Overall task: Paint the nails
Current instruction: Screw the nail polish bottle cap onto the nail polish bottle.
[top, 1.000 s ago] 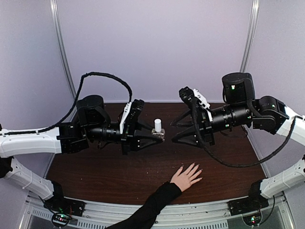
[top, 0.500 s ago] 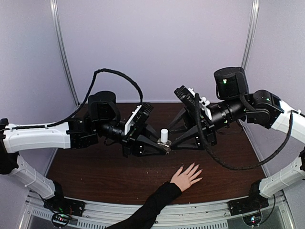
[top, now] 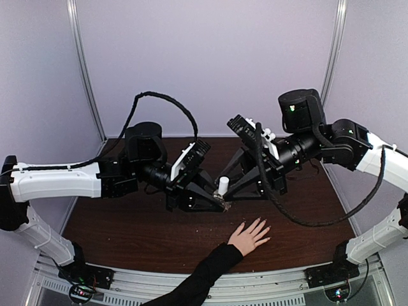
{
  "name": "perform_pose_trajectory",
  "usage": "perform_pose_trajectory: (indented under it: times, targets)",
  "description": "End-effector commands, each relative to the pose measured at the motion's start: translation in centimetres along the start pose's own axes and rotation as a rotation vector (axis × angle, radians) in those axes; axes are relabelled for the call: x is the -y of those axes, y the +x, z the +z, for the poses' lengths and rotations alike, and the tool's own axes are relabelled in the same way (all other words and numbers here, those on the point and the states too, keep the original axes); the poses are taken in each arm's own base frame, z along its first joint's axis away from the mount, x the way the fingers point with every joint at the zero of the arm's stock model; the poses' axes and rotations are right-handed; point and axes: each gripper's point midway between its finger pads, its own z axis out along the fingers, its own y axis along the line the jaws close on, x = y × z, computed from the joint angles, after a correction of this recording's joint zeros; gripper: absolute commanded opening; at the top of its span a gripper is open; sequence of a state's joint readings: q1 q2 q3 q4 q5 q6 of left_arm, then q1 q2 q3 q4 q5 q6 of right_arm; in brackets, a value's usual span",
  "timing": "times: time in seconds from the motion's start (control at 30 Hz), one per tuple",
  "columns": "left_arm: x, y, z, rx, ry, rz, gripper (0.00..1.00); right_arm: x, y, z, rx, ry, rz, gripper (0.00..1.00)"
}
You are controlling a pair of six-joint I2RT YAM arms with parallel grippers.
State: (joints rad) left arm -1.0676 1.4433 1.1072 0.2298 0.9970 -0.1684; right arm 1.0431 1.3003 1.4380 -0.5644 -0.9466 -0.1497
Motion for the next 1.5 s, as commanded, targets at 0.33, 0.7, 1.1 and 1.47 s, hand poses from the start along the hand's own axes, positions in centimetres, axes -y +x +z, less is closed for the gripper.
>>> perform_pose_trajectory:
  times: [0.33,0.7,1.1,1.47]
  targets:
    - [-0.2,-2.8,-0.4,0.068,-0.027,0.080,0.00,-0.2,-0.5,0.2,0.012,-0.012,-0.013,0.16]
    - [-1.9,-4.4,-2.4,0.106,-0.232,0.121,0.00,0.5,0.7,0.7,-0.024,0.005,0.007,0.10]
    - [-6.7,-5.5,-5.9,0.137,-0.614,0.117,0.00,4.0,3.5,1.8,-0.126,0.150,0.064,0.07]
    - [-10.4,-6.2,-10.4,0.206,-0.954,0.102,0.00,9.7,4.5,2.5,-0.091,0.397,0.175,0.02]
